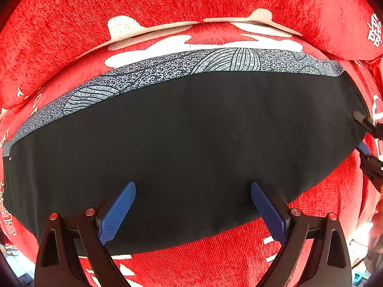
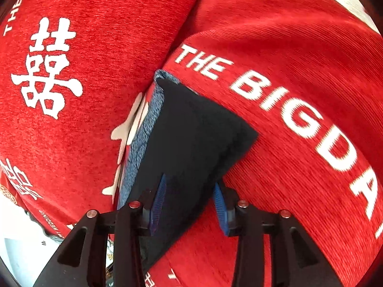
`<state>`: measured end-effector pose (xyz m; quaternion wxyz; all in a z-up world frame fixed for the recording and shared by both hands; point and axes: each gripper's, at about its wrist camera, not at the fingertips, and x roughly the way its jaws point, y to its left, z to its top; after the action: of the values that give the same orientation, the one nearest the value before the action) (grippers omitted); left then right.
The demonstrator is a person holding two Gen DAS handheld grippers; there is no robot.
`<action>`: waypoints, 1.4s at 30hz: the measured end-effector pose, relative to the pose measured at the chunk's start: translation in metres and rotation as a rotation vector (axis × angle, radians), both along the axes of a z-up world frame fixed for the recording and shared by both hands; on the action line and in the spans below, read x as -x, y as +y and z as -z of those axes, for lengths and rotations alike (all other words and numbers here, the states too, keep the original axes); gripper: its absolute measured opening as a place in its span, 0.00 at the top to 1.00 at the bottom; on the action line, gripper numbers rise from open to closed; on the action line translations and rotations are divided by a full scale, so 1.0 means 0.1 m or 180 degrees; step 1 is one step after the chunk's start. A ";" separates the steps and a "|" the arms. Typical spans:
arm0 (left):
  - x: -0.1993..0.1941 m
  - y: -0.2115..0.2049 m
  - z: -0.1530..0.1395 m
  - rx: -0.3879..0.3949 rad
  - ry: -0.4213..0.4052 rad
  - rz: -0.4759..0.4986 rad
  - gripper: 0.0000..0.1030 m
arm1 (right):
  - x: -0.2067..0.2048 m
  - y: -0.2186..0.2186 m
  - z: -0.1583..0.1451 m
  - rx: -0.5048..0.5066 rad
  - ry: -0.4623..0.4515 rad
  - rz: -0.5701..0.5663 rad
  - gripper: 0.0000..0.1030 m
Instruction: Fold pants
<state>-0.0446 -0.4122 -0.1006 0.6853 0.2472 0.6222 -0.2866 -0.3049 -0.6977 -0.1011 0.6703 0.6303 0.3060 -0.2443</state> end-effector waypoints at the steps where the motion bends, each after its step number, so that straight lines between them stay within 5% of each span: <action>1: 0.00 0.00 0.00 -0.0002 -0.0003 0.0000 0.05 | -0.02 -0.02 0.00 0.0006 -0.0013 -0.0001 0.56; 8: 0.01 -0.02 0.01 -0.0013 -0.0014 0.0011 0.05 | -0.12 0.01 -0.08 0.0064 -0.0369 -0.0203 0.52; 12: 0.02 -0.06 0.01 -0.0027 -0.0022 0.0072 0.07 | -0.18 -0.10 0.15 -0.0170 -0.0385 0.0019 0.51; 14: 0.01 -0.11 -0.07 0.0031 0.0069 0.0095 0.27 | -0.23 -0.14 0.19 -0.0308 -0.0395 0.0118 0.63; 15: 0.00 -0.16 -0.14 0.0066 0.0038 0.0112 0.39 | -0.24 -0.14 0.20 -0.0368 -0.0423 0.0133 0.88; 16: -0.03 -0.23 -0.21 0.0094 -0.0046 0.0132 0.40 | -0.23 -0.14 0.19 -0.0360 -0.0465 0.0155 0.87; 19: -0.17 -0.46 -0.33 0.0230 -0.0271 0.0041 0.40 | -0.21 -0.10 0.08 -0.0298 -0.0553 0.0074 0.88; 23: -0.41 -0.84 -0.14 0.0249 -0.0264 -0.0170 0.40 | -0.22 -0.06 -0.08 -0.0204 -0.0664 -0.0055 0.88; 25: -0.38 -1.00 0.05 0.0111 -0.0234 -0.0100 0.38 | -0.25 -0.05 -0.14 -0.0154 -0.0712 -0.0105 0.88; 28: -0.24 -1.12 0.08 0.0053 -0.0603 0.0215 0.38 | -0.36 -0.07 -0.25 -0.0080 -0.0759 -0.0187 0.88; 34: -0.35 -0.81 -0.18 0.0290 -0.0222 0.0003 0.38 | -0.53 0.05 -0.54 0.0164 -0.0702 -0.0393 0.87; 42: 0.21 -0.43 -0.11 0.0314 -0.0145 0.0503 0.38 | -0.87 0.44 -1.06 0.0707 -0.0382 -0.0887 0.87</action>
<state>-0.0656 -0.4552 -0.0898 0.6858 0.2679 0.5702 -0.3644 -0.2181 -0.6536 0.0052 0.7802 0.5175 0.3210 -0.1433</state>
